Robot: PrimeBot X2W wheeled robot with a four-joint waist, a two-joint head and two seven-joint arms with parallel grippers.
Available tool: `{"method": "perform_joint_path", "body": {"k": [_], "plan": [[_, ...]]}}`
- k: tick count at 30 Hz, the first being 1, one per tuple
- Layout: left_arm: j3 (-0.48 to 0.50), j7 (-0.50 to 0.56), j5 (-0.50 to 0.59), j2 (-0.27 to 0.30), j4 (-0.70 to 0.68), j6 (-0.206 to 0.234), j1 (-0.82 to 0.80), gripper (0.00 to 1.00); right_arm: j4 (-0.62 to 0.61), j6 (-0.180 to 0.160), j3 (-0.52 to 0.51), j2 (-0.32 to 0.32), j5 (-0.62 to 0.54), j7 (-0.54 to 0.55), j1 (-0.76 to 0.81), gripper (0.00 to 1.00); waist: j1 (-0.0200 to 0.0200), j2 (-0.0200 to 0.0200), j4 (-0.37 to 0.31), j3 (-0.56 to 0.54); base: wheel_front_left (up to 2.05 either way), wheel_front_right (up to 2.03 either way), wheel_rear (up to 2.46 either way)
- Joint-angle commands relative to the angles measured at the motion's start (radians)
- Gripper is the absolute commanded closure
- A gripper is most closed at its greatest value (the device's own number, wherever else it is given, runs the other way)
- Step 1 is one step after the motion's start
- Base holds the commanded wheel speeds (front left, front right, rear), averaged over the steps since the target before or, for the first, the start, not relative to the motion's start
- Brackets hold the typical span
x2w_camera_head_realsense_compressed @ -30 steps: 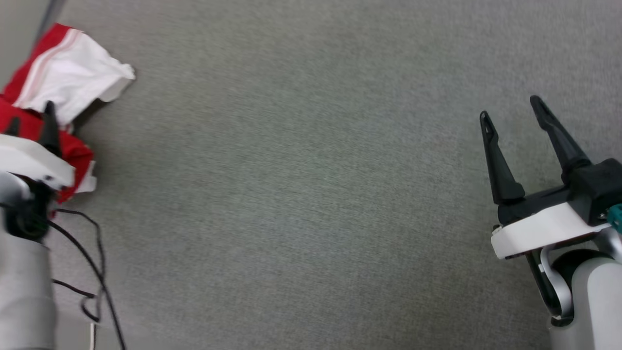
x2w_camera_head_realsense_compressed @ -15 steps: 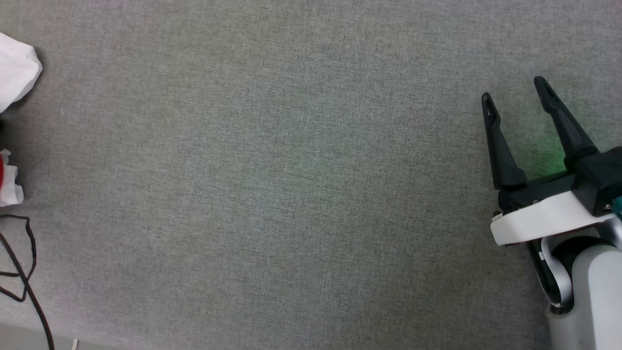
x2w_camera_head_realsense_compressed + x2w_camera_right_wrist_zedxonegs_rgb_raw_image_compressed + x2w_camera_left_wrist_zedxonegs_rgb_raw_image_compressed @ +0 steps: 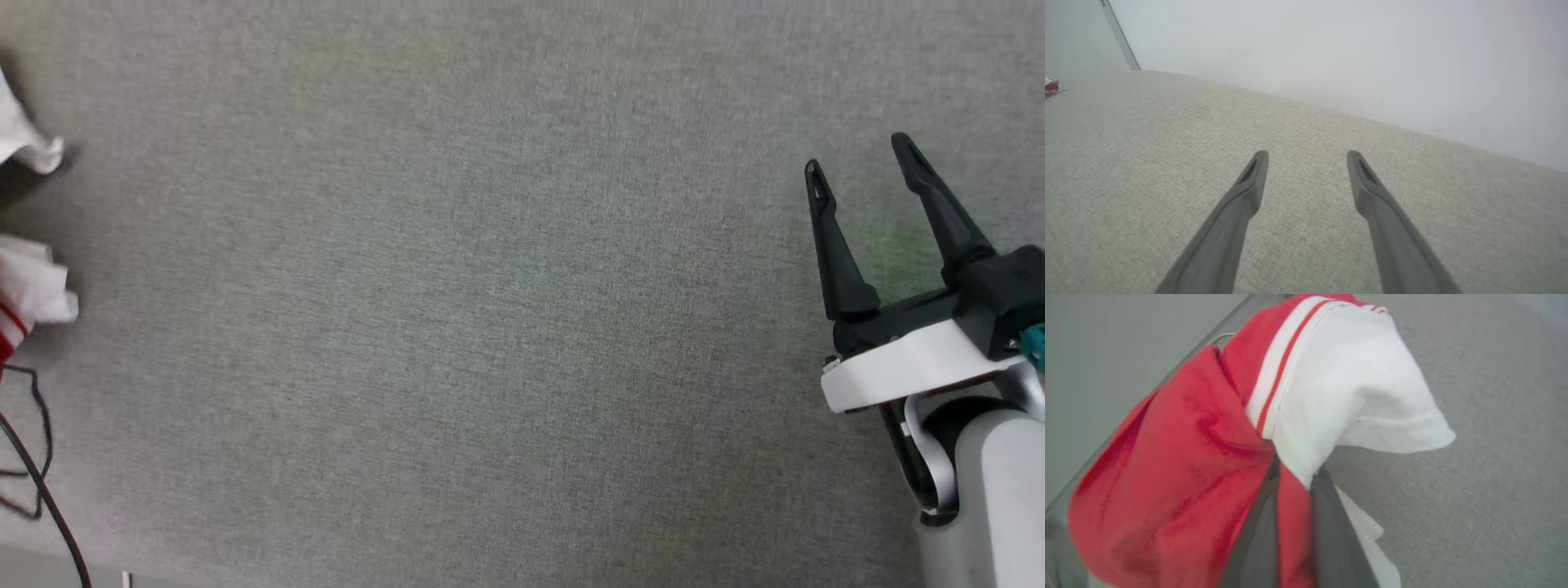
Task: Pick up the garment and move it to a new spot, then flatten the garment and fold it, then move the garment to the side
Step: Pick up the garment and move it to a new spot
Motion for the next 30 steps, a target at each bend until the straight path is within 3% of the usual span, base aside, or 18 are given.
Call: {"method": "perform_joint_path", "body": {"k": [1,3,4,13,21,30], "plan": [[0.002,-0.036,0.000,0.009,0.008,-0.001,-0.005,1.00,0.004,-0.001,0.000,0.008,0.005,-0.005,0.011,0.00,-0.0001,0.0000,0.000,-0.041,0.00,0.00,0.00],[0.001,-0.120,0.013,0.016,0.022,-0.006,-0.014,1.00,0.016,-0.001,-0.007,0.014,0.010,-0.013,0.025,0.00,-0.0001,0.0000,0.002,-0.079,0.00,0.00,0.00],[-0.018,-0.223,0.026,0.014,0.052,-0.012,-0.022,1.00,0.029,-0.001,-0.020,0.026,0.017,-0.022,0.048,0.00,-0.0001,0.0000,0.004,-0.134,0.00,0.00,0.00],[-0.136,-0.496,0.116,0.001,0.117,-0.018,-0.040,1.00,0.059,-0.001,-0.069,0.058,0.038,-0.046,0.141,0.00,-0.0001,0.0000,-0.009,-0.306,0.00,0.00,0.00],[-0.221,-0.619,0.169,-0.060,0.110,-0.019,-0.015,1.00,0.065,-0.001,-0.098,0.066,0.065,-0.048,0.211,0.00,-0.0001,0.0000,-0.067,-0.405,0.00,0.00,0.00],[-0.296,-0.624,0.185,-0.183,-0.056,0.009,0.098,1.00,0.079,-0.001,-0.121,0.066,0.114,-0.055,0.273,0.00,-0.0001,0.0000,-0.190,-0.473,0.00,0.00,0.00]]}}
